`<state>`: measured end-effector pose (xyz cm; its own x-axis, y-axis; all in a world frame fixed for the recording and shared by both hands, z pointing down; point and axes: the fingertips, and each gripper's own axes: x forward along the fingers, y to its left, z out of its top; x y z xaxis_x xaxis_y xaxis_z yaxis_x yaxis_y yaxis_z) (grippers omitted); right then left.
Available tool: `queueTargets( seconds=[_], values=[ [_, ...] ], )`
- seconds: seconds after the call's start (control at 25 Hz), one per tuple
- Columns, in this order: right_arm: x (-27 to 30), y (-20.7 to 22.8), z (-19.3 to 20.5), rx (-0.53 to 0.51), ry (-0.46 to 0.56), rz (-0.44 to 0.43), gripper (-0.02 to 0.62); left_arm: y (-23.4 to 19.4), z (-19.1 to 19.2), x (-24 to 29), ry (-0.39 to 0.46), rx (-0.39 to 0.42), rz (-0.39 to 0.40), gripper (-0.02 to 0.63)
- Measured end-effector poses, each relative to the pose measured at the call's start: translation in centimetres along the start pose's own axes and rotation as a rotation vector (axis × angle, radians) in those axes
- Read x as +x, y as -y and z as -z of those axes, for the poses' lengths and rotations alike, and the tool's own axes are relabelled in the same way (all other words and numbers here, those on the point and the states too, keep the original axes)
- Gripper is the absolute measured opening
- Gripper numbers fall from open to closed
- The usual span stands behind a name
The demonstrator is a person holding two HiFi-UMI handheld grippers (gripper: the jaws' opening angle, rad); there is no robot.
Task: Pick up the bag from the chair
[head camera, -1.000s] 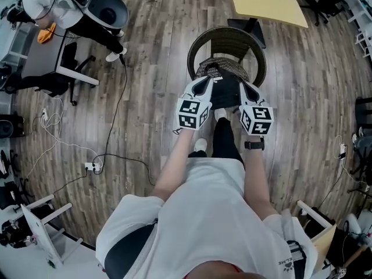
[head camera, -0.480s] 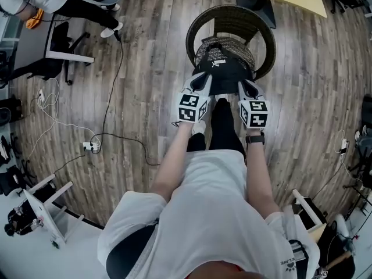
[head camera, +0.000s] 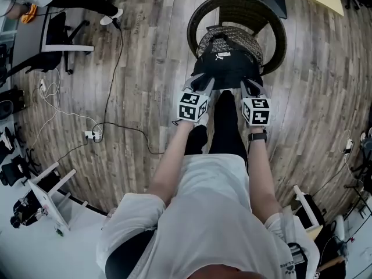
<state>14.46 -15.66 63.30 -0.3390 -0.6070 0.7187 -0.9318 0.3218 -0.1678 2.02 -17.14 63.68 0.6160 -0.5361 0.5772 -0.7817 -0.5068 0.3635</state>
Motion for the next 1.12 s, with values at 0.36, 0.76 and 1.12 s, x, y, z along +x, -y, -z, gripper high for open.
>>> queueTargets(
  seconds=[0.36,0.76,1.12],
  values=[
    [3.0,2.6,3.0,-0.019,-0.064,-0.020,0.014,-1.9,4.5,3.4,-0.096,-0.022,-0.013,0.138],
    [6.3,5.3,7.0,-0.133,-0.195,-0.098,0.187,-4.2,9.1,5.9,-0.213,0.011,-0.012,0.166],
    [9.9,7.3,10.6,-0.195,-0.279,-0.167,0.258,-7.7,14.5,8.8,-0.344,0.011,-0.010,0.213]
  ],
)
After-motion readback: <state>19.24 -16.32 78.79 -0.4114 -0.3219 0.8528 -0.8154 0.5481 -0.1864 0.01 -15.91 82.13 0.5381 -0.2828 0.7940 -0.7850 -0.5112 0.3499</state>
